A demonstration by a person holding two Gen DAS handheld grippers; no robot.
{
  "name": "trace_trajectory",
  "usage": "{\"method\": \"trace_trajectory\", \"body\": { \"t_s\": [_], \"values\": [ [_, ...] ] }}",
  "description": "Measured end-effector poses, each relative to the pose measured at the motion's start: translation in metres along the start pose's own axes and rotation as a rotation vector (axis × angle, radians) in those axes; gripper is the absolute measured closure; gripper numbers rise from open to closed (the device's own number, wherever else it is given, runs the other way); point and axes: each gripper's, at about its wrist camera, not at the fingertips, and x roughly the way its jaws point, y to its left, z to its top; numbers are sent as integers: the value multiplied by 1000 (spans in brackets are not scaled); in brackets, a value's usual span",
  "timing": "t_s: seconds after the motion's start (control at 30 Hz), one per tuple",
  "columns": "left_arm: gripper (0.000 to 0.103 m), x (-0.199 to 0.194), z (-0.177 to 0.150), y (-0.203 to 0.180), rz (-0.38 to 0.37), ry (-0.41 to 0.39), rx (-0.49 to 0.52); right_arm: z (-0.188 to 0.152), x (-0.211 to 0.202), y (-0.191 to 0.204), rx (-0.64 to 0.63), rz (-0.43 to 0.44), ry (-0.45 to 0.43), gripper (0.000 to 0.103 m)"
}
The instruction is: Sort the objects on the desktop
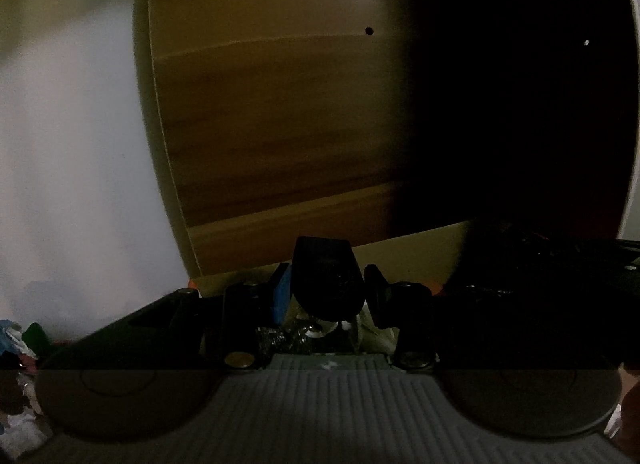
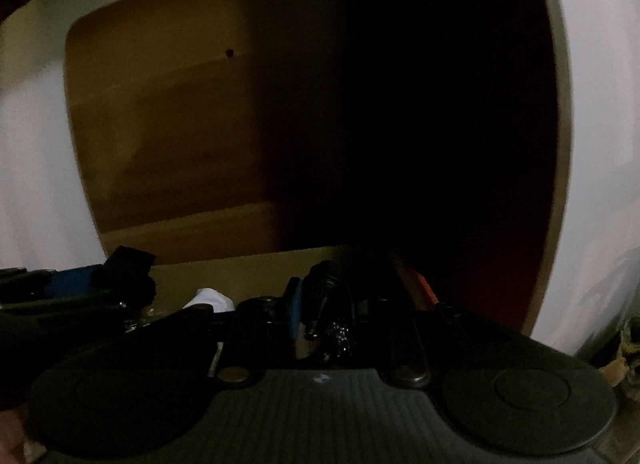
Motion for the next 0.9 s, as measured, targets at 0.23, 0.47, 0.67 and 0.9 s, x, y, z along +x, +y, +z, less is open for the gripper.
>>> {"method": "trace_trajectory", "body": {
  "t_s": [0.23,0.47,0.67,0.9],
  "values": [
    [65,22,13,6,6,54,-29,12,16,7,-32,-14,24,83],
    [65,31,16,11,3,110,-36,19,33,11,-30,-24,76,83],
    [32,35,15,15,22,143,-36,21,38,11,-19,-42,111,55],
    [12,25,13,24,40,109,-32,19,29,6,16,-80,92,22]
  ]
}}
